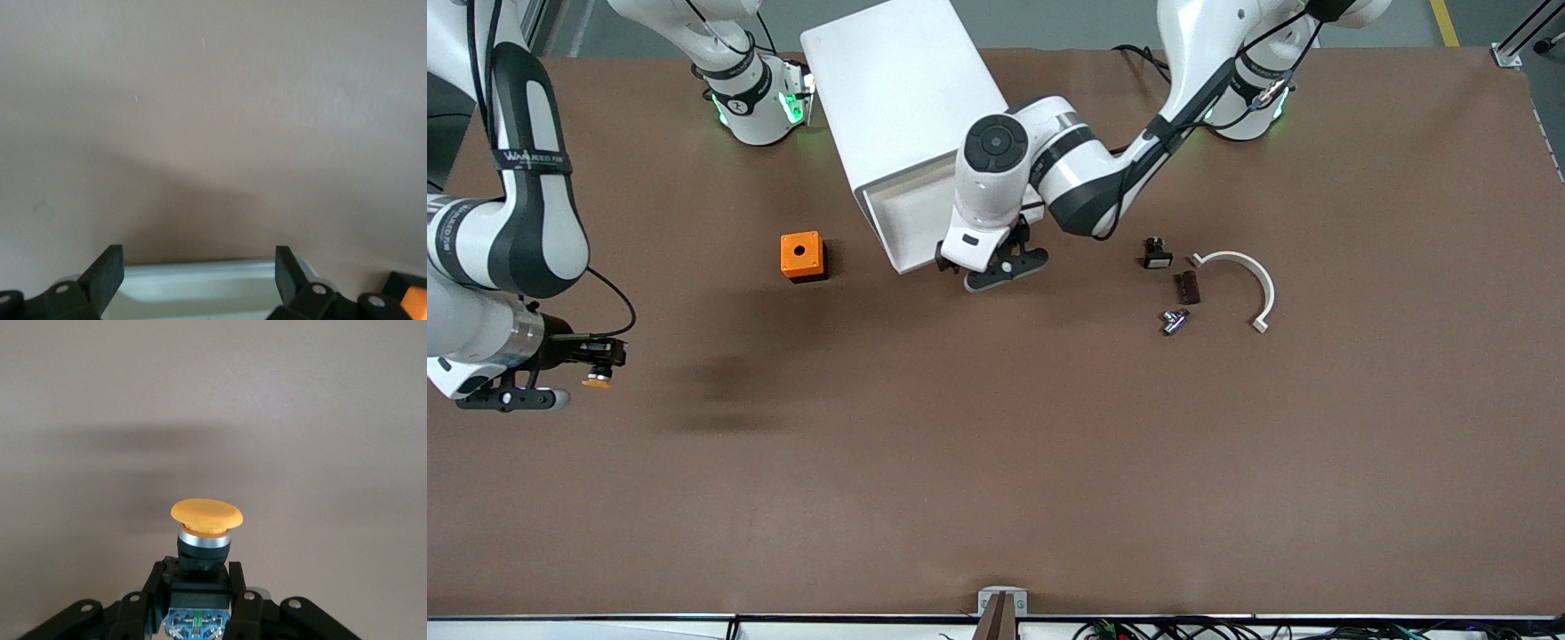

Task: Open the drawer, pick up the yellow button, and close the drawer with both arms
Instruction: 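Push the drawer fully shut with the left gripper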

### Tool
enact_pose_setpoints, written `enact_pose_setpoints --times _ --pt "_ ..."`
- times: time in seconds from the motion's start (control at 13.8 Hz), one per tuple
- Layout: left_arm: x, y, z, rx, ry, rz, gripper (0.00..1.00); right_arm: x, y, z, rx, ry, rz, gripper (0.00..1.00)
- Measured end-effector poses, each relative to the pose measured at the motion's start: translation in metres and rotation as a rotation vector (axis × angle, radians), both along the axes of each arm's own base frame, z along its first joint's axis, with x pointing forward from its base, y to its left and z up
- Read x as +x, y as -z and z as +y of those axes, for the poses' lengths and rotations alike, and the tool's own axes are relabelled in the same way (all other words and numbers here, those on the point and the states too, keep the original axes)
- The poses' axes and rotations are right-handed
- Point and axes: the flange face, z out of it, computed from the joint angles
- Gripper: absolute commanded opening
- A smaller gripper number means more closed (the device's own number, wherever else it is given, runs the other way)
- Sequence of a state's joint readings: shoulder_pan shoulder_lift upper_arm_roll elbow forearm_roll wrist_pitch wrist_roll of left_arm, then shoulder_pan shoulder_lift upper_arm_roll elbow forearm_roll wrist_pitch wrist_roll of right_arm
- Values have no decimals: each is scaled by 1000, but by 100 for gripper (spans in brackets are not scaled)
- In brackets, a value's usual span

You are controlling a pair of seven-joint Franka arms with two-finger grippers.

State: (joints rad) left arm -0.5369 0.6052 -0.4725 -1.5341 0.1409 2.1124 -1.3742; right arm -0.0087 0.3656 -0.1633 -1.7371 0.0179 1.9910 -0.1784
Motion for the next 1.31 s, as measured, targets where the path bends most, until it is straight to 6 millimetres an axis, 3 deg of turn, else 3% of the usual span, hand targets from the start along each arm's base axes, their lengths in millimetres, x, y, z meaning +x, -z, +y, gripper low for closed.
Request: enact_pose_setpoints --times 0.22,0.73,1.31 --pt "-31 3 -22 -16 15 44 100 3 27 -27 -33 -10 -14 16" --pt "-80 3 -53 -8 -9 60 100 6 98 -80 -68 -86 -44 19" --pt "-75 1 -54 -31 -28 52 100 -1 148 -119 -87 -68 -69 19"
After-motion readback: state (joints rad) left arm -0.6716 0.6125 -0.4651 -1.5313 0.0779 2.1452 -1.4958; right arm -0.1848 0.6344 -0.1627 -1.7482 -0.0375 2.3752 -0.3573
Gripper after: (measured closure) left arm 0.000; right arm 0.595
